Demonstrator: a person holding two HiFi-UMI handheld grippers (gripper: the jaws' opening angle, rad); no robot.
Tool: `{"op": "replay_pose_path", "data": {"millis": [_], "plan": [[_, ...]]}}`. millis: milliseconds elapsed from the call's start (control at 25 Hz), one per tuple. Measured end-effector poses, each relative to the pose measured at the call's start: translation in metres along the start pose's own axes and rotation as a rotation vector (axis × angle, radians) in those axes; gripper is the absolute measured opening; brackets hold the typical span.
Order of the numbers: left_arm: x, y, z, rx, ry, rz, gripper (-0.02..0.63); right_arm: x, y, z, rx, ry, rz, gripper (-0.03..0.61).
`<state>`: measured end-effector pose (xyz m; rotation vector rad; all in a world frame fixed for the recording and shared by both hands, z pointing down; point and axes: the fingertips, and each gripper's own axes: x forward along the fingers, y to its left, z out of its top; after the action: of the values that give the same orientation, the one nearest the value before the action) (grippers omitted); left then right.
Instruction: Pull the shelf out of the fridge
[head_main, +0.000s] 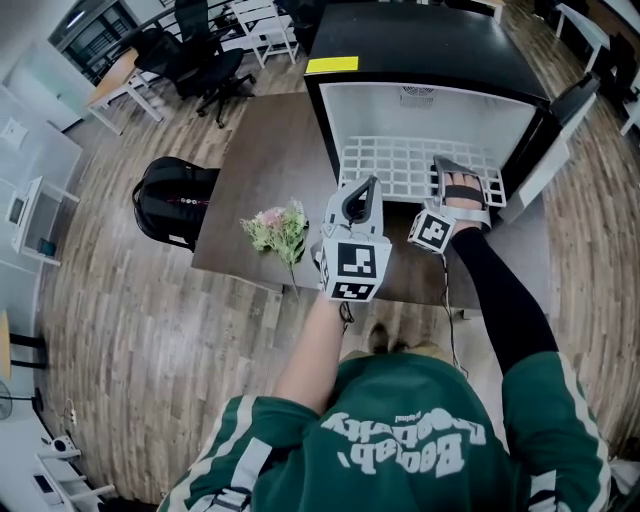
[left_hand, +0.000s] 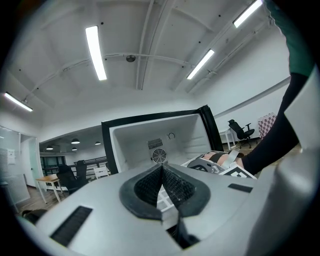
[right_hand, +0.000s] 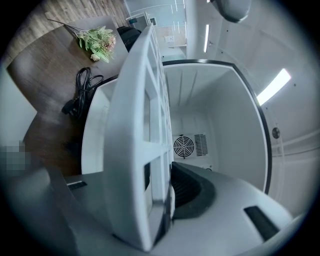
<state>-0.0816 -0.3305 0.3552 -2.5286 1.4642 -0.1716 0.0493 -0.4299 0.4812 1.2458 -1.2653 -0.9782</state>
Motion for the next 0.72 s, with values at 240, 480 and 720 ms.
{"op": "replay_pose_path", "data": {"millis": [240, 480, 720], "plan": [[-0.013, -0.004, 0.004, -0.005, 0.009, 0.043, 0.015, 0.002, -0.003, 0.005, 0.012, -0.011, 0.018, 0.146], [-0.035, -0.01, 0.012, -0.033, -0.015, 0.08, 0.015, -0.005, 0.0, 0.006, 0.026, -0.015, 0.018, 0.144], [-0.049, -0.02, 0.008, -0.02, 0.007, 0.115, 0.015, -0.007, -0.002, 0.006, 0.027, -0.028, 0.011, 0.146]]}}
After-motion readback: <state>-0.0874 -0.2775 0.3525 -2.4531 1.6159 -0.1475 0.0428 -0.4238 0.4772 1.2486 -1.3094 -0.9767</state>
